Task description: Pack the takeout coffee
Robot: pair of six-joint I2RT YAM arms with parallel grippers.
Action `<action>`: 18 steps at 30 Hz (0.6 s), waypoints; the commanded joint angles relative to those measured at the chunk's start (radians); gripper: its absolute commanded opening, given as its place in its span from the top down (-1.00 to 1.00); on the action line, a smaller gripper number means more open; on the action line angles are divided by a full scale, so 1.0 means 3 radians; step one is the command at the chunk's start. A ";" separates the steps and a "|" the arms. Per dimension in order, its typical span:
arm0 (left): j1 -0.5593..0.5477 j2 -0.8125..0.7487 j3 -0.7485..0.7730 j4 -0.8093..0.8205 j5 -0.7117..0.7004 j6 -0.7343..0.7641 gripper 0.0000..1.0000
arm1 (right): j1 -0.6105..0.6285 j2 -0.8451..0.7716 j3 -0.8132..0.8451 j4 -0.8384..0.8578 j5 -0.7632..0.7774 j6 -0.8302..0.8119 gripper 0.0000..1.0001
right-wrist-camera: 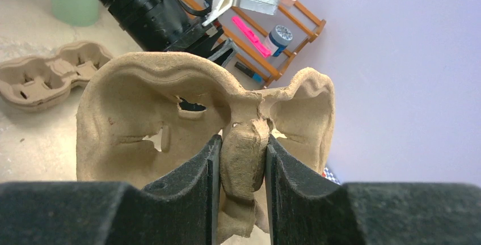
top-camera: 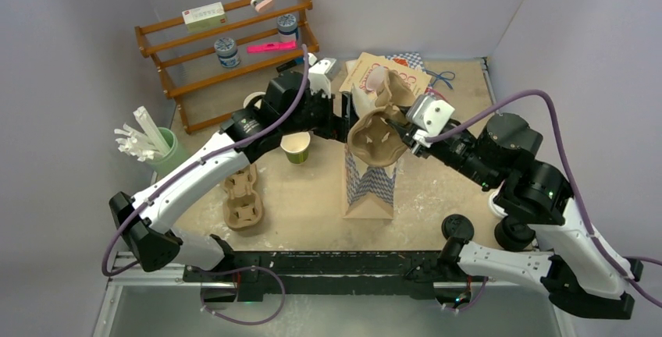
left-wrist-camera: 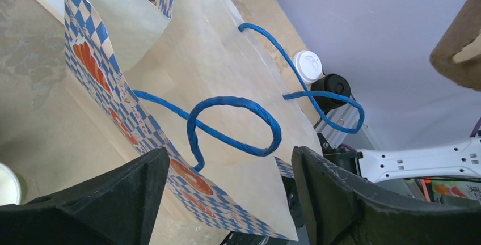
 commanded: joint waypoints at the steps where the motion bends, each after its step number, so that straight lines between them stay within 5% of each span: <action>1: -0.0020 0.0043 -0.0126 0.0256 -0.0136 -0.0030 -0.59 | -0.0006 -0.0052 -0.0154 0.0097 0.0051 0.0042 0.36; 13: -0.0020 0.0088 -0.0376 -0.0041 -0.0586 -0.0297 -0.20 | -0.0017 -0.0007 -0.0264 0.0190 0.0150 0.0440 0.38; 18: -0.0018 0.0129 -0.0027 -0.0429 -0.0718 0.0023 0.46 | -0.0066 0.0189 -0.0042 0.0018 -0.0128 0.0620 0.38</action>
